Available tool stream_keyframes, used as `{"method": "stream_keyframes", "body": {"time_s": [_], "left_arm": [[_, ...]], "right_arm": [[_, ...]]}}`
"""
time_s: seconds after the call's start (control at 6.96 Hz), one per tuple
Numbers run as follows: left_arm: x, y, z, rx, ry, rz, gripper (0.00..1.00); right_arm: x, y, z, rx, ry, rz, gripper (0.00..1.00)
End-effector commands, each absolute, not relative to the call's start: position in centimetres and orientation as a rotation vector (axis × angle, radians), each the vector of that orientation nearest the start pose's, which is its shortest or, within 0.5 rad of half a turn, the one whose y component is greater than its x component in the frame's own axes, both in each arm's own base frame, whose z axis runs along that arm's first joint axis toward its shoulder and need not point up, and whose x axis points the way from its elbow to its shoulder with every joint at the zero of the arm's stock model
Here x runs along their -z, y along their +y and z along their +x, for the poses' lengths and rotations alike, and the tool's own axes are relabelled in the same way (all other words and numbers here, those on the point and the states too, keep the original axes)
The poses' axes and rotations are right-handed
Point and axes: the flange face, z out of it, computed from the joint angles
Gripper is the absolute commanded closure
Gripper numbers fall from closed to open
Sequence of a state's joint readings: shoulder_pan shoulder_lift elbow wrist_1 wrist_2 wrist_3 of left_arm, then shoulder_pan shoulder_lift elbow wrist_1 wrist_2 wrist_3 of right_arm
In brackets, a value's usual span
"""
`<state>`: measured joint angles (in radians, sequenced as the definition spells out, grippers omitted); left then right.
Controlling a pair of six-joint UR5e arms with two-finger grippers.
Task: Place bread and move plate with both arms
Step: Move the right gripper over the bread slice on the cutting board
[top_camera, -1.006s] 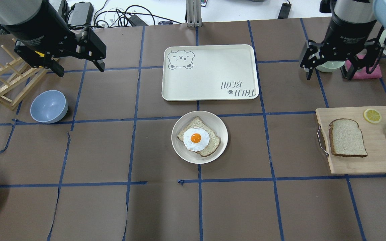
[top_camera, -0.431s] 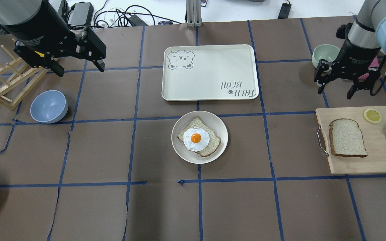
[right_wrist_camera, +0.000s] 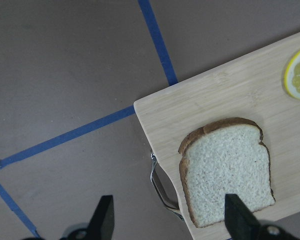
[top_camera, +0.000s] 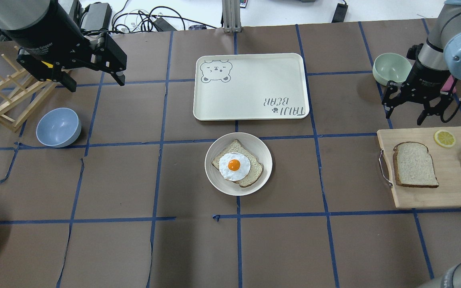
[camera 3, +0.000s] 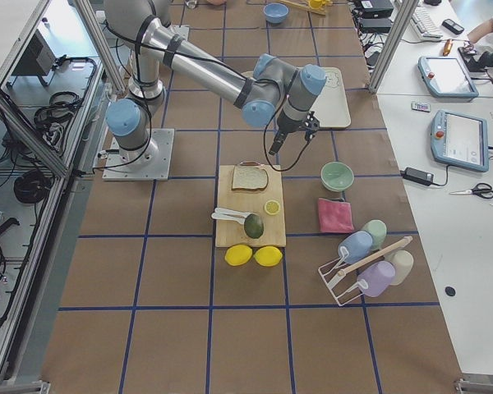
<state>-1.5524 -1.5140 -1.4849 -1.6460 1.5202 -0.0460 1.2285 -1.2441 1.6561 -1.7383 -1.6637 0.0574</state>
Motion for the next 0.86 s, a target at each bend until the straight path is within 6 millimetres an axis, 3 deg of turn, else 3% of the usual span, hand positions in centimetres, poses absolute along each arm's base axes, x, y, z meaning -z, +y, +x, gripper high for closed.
{"method": "stream_keyframes", "body": {"time_s": [0.0,0.29,0.57,0.72], "left_arm": [[-55.1,-47.2,-13.0,0.109,3.190,-0.100,0.00],[-55.0,-47.3,-13.0,0.107,3.190,-0.100,0.00],[-55.0,-47.3,-13.0,0.107,3.190,-0.100,0.00],[-55.0,-47.3,-13.0,0.107,3.190,-0.100,0.00]], "right_arm": [[-25.3,-58.7,-8.4,-0.452,3.115,0.635,0.22],[-23.3,-59.1,-9.1,-0.485,3.131,0.636,0.29],[-21.1,-58.0,-8.7,-0.554,3.115,0.633,0.29],[-21.0,-57.9,-8.9,-0.568,3.137,0.630,0.30]]}}
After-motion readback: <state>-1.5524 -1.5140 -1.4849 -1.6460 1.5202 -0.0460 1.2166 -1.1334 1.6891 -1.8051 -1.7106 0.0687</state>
